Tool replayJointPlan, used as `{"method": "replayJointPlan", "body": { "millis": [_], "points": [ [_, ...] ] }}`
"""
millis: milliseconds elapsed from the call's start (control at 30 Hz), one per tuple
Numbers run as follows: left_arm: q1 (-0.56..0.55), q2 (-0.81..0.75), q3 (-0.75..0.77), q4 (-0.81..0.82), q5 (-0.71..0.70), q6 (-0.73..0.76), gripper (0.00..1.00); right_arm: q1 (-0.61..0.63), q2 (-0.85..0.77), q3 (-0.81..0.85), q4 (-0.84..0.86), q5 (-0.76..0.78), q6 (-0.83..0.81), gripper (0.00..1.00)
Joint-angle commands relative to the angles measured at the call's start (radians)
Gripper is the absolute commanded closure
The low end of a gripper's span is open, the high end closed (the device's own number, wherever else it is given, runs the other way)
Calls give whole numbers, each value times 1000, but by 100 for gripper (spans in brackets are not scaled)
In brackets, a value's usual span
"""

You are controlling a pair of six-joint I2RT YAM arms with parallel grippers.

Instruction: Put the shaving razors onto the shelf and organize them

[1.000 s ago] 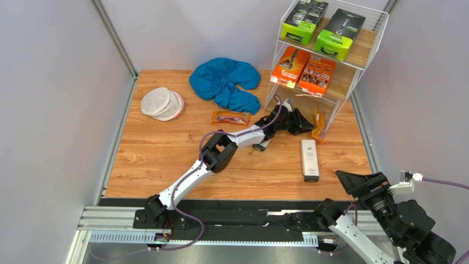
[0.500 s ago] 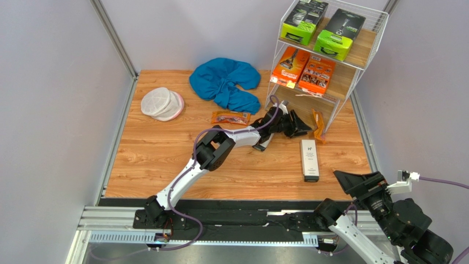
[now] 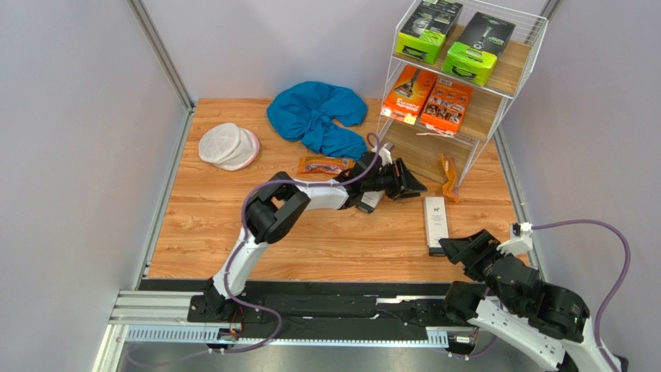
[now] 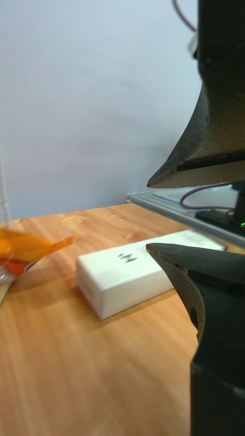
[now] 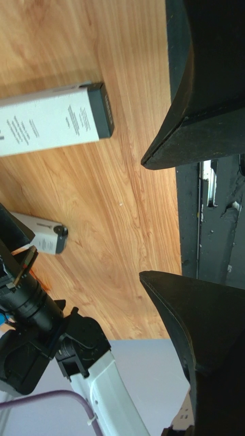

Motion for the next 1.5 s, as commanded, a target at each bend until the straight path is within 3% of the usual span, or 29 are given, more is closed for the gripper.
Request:
{"method": "replayJointPlan", "body": {
  "millis": [0,167,300,533,733,900,1067,1267,1467],
  "points": [
    [8,-247,-137,-17,46,161,47,180,13,3,102,223,86,24],
    [11,-451,-292,-238,46,373,46,345,92,25,102,307,89,25],
    [11,-550,-397,-321,28,507,45,351,219,14,238,214,-65,24],
    [11,-567,-351,-401,57,578,44,353,326,-20,459,78,-237,23],
    [51,-639,-369,-592,-87,663,44,348,411,15,480,-77,-405,15],
    [123,-764,-449,-762,-217,729,44,291,566,26,486,-285,-535,12],
    [192,-918,-490,-905,-307,797,43,109,786,16,545,-542,-611,11],
    [224,-1022,-570,-941,-324,818,43,-66,983,95,575,-423,-620,15],
    [224,-1059,-665,-928,-334,812,43,-112,1181,221,565,-73,-761,27]
  ]
}}
